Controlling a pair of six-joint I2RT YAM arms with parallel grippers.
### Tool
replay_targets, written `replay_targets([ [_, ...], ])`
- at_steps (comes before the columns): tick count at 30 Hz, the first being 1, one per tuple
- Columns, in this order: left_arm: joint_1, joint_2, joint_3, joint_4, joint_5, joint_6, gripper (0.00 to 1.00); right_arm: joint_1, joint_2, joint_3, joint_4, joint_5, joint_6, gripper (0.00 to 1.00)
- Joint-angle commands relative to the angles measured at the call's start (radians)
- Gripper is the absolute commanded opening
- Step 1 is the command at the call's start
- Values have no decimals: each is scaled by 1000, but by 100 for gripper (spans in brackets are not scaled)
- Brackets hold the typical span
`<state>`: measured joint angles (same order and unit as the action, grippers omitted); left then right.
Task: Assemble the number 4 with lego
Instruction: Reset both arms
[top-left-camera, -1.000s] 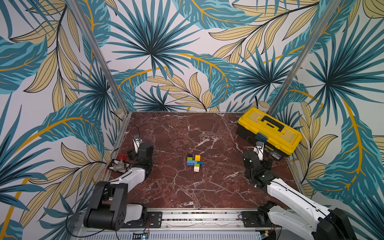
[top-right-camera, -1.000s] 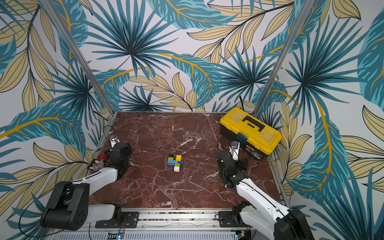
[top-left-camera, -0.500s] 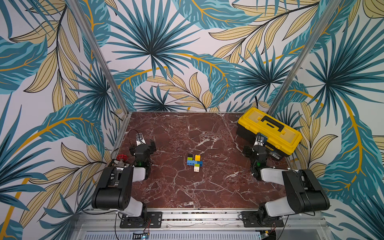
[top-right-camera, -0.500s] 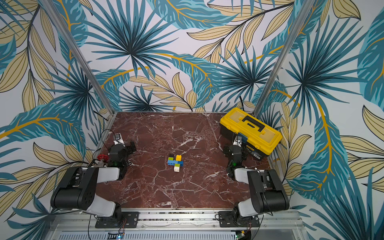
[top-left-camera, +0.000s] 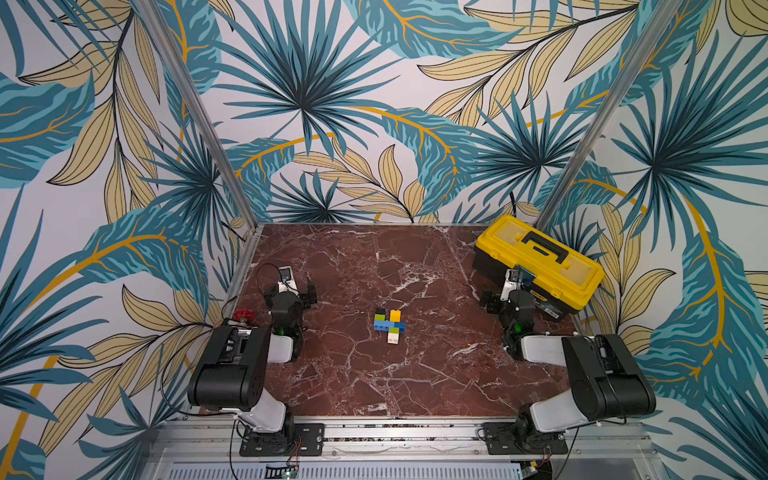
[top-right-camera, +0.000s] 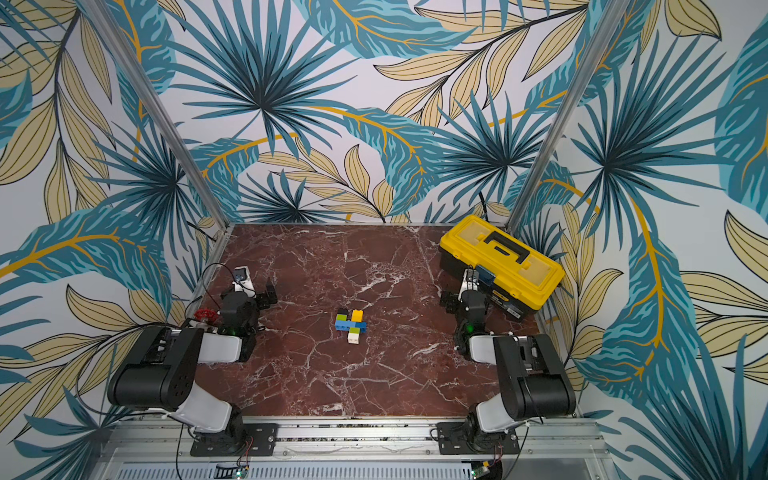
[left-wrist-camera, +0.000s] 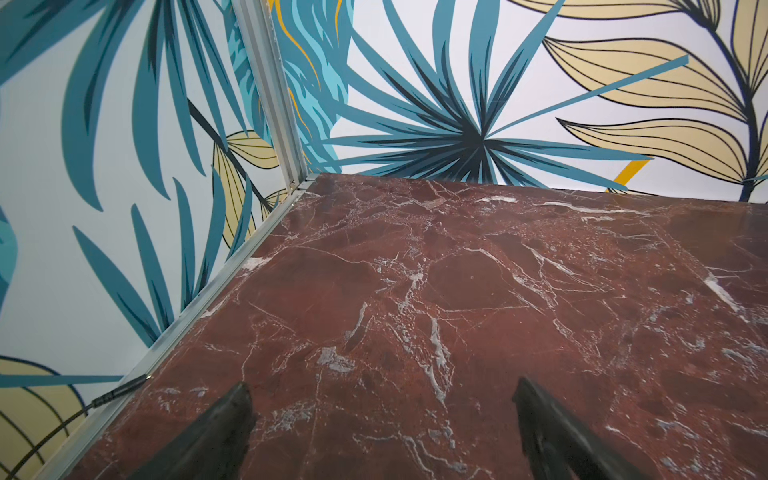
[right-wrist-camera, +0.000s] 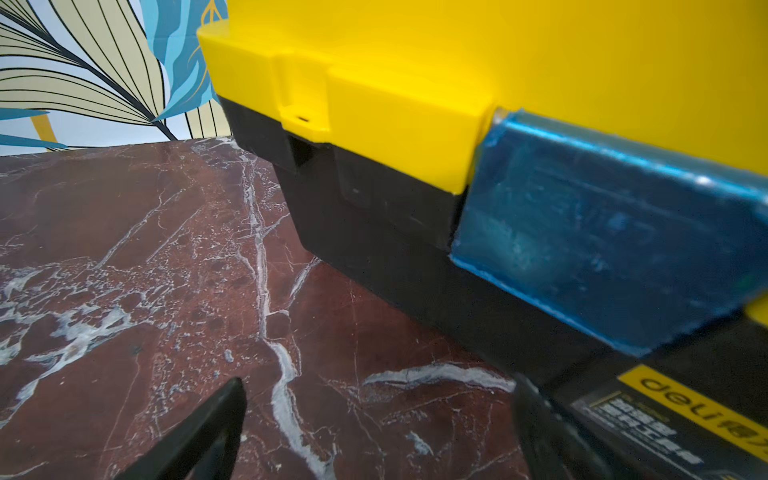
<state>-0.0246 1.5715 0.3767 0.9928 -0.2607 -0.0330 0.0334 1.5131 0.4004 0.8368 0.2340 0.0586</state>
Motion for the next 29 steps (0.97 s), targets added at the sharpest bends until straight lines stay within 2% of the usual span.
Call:
replay_targets([
  [1, -9, 6, -28, 49, 7, 26, 100, -1, -13, 3, 16, -13, -12, 99],
  [29, -10, 8, -28, 49, 8, 26, 100, 2, -10, 8, 10, -22, -16, 99],
])
